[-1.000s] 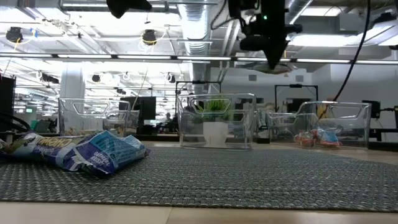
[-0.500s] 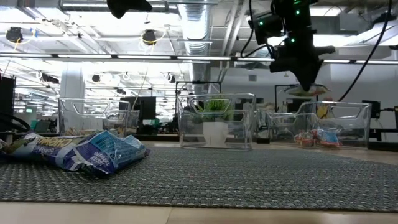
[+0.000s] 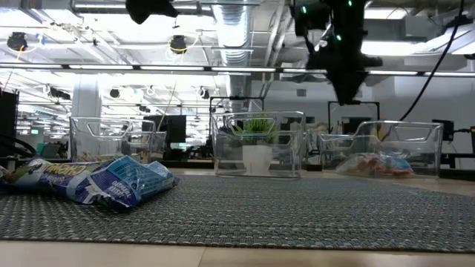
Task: Pick and place Granola Bars by type
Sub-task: Put the purple granola bar into the middle transparent bin
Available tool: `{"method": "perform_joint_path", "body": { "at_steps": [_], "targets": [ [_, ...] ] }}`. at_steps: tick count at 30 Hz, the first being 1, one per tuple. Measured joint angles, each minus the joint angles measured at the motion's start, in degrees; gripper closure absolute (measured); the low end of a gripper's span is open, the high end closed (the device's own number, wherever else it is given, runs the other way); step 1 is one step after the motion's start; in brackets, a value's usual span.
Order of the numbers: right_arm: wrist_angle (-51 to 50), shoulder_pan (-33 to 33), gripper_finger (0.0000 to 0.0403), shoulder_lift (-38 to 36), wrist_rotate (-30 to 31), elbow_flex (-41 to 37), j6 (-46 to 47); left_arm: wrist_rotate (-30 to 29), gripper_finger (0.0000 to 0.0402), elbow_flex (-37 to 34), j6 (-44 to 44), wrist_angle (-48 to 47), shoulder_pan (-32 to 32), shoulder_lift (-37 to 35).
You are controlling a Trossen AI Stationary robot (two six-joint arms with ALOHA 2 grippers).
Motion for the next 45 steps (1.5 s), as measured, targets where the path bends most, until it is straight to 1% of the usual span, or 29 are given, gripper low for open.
{"method": "perform_joint_path", "body": {
  "at_steps": [3,6,11,15,18,21,24,29,33,37,40,43,45],
  "targets": [
    [4.43,4.49,0.0304,0.0,-3.42,2.84,-1.01,3.18,0.0233,0.0,0.29,-3.89,0.0,0.0],
    [8.31,9.67,0.0304,-0.02,-5.55,6.32,-1.1,7.29,0.0233,0.0,1.15,-9.13,-0.02,0.0],
    [14.78,18.79,0.0304,-0.02,-5.78,11.16,-1.12,14.08,0.0233,0.0,5.31,-17.45,-0.69,0.0],
    [20.13,25.36,0.0304,-0.02,-5.88,12.82,-1.1,15.44,0.0233,0.04,9.73,-24.73,-3.92,1.86],
    [24.59,29.94,0.0304,-0.02,-5.88,12.86,-1.09,15.48,0.0233,-0.06,11.55,-28.46,-7.43,5.2],
    [28.23,33.85,0.0304,0.22,-5.88,12.93,-0.2,15.58,0.0233,-2.0,12.0,-27.81,-10.48,8.5],
    [30.3,36.85,0.0304,0.28,-5.86,12.93,3.14,15.82,0.0233,-4.83,11.46,-25.58,-12.92,12.01],
    [30.57,39.82,0.0304,0.3,-5.76,12.93,6.87,15.5,0.0233,-9.38,7.99,-19.17,-15.85,16.71],
    [30.55,40.81,0.0304,0.31,-5.64,12.93,8.44,15.63,0.0233,-12.4,5.81,-14.8,-18.28,19.94],
    [30.59,40.94,0.0304,0.31,-5.64,12.93,8.49,16.22,0.0233,-14.2,5.46,-12.84,-20.72,22.62],
    [30.72,40.73,0.0304,0.31,-5.61,12.93,8.49,17.34,0.0233,-15.53,5.19,-9.88,-22.15,23.61],
    [30.72,40.47,0.0304,0.31,-5.51,12.93,8.49,16.68,0.0233,-16.58,4.07,-7.93,-22.98,23.78],
    [30.72,40.44,0.0304,0.31,-5.51,12.93,8.49,16.35,0.0241,-16.63,3.14,-7.75,-22.99,23.78]
  ]
}}
